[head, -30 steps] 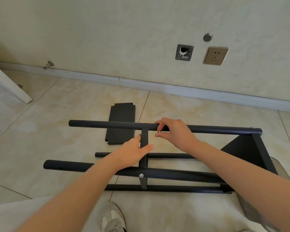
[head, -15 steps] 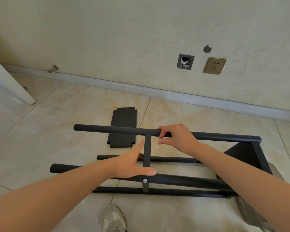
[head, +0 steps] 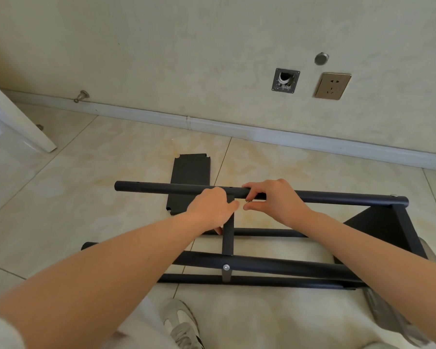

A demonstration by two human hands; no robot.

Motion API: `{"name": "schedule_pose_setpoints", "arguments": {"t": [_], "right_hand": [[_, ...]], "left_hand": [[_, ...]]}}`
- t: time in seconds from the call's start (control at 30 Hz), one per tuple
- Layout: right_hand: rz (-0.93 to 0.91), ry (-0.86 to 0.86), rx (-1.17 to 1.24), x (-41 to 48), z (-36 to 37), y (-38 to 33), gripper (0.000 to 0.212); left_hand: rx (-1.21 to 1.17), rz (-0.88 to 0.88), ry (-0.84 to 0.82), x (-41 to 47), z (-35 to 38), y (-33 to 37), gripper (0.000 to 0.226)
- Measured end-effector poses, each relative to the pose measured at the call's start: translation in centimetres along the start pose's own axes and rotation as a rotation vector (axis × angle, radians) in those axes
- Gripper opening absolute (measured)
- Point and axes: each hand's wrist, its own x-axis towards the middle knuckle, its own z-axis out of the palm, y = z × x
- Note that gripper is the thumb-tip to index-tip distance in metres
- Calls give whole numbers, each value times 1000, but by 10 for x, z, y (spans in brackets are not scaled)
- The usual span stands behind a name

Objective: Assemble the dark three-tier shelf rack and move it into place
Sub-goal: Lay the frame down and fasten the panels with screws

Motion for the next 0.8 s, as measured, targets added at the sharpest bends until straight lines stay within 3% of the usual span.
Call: {"name": "schedule_pose_setpoints", "arguments": {"t": [0.2,0.5,0.73,0.8], "right_hand": [[-27,-4,-18,-1,-1,-1,19],[-28,3,-42,0,-1,5,20],[-28,-16,-21,-1,-6,8,18],[-26,-16,-6,-1,-6,8,18]], "left_hand": [[77,-34,122,8,0,8,30],[66,-27,159,9,4,14,22],[50,-11,154,8,5,19,22],[19,-10,73,9,1,19,29]]}}
